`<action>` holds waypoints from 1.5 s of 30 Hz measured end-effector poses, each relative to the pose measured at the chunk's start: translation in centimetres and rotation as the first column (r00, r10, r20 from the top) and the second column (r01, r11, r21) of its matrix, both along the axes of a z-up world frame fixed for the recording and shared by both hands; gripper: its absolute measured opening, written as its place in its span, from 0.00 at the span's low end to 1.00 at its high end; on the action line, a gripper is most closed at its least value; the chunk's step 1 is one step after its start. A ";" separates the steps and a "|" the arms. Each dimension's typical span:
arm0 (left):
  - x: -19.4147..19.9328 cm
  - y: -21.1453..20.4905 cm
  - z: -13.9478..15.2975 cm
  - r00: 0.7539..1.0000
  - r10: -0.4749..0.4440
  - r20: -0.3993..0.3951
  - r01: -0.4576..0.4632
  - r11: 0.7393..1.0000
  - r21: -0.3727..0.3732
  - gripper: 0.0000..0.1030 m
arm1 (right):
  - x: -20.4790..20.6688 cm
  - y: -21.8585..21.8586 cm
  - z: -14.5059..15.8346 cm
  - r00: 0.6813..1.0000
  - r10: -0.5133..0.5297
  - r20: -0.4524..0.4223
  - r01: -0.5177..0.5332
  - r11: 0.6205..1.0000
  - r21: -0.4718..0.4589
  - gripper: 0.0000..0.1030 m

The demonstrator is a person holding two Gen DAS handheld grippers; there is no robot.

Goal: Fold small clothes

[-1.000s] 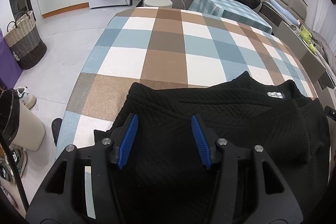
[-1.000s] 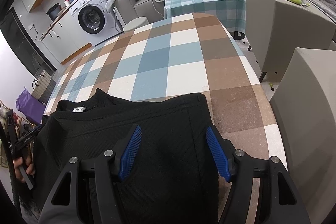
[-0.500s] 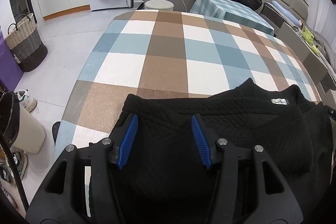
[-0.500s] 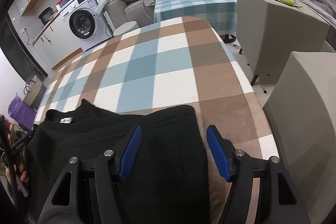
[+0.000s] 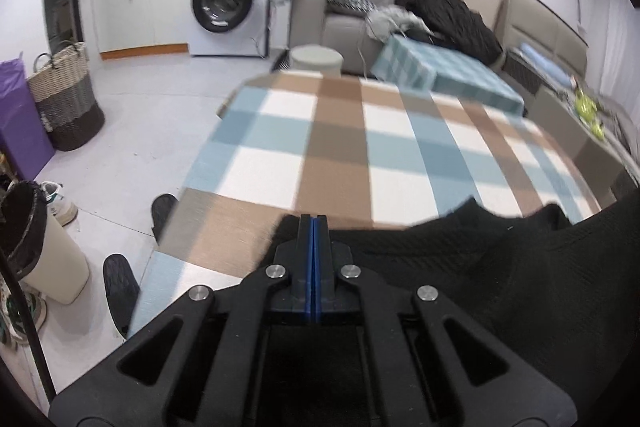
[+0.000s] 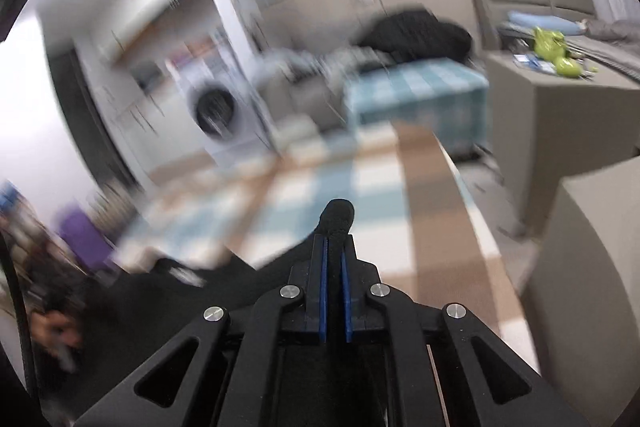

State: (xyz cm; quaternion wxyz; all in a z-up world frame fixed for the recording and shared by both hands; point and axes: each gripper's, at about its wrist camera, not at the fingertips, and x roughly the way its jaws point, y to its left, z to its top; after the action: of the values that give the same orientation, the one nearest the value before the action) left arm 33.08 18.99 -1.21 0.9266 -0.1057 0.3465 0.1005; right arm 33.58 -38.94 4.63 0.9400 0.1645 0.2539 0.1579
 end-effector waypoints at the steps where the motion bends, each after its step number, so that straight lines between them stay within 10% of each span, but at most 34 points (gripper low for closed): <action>1: -0.1 0.3 0.1 1.000 0.009 0.002 -0.009 1.000 -0.007 0.00 | 0.1 -0.4 0.2 0.999 -0.046 -0.007 0.045 0.999 -0.009 0.06; 6: -0.1 1.3 -0.4 0.999 0.037 -0.030 -0.038 0.998 -0.047 0.00 | 3.1 0.4 -2.7 0.960 -0.156 -0.234 0.121 0.980 -0.158 0.21; 13: -0.6 0.4 -1.0 0.996 0.006 -0.090 -0.011 0.999 -0.053 0.00 | 2.5 0.7 -3.1 0.952 -0.118 -0.282 0.087 0.989 -0.120 0.45; 20: -4.2 -1.5 0.7 0.995 -0.062 -0.080 0.055 0.995 -0.087 0.51 | -2.1 2.2 -0.6 0.962 -0.038 -0.272 0.004 0.992 -0.125 0.61; 25: -9.1 -3.5 3.1 0.993 -0.116 -0.033 0.113 0.990 -0.084 0.62 | -7.9 3.2 2.2 0.975 0.019 -0.221 -0.060 0.982 -0.180 0.80; 37: -21.5 -6.6 6.1 0.989 -0.140 0.048 0.142 0.989 -0.044 0.71 | -21.4 6.9 8.0 0.987 0.140 -0.081 -0.156 0.954 -0.255 0.88; 45: -25.2 -6.3 3.9 0.995 -0.103 0.007 0.103 0.989 -0.103 0.71 | -23.3 7.3 5.3 0.979 0.130 -0.154 -0.160 0.967 -0.201 0.88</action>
State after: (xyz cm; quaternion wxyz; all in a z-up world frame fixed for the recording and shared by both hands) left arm 7.84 12.71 2.69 0.9241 -0.1356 0.3555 0.0345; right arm 10.31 -31.61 9.91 0.9180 0.0550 0.3458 0.1863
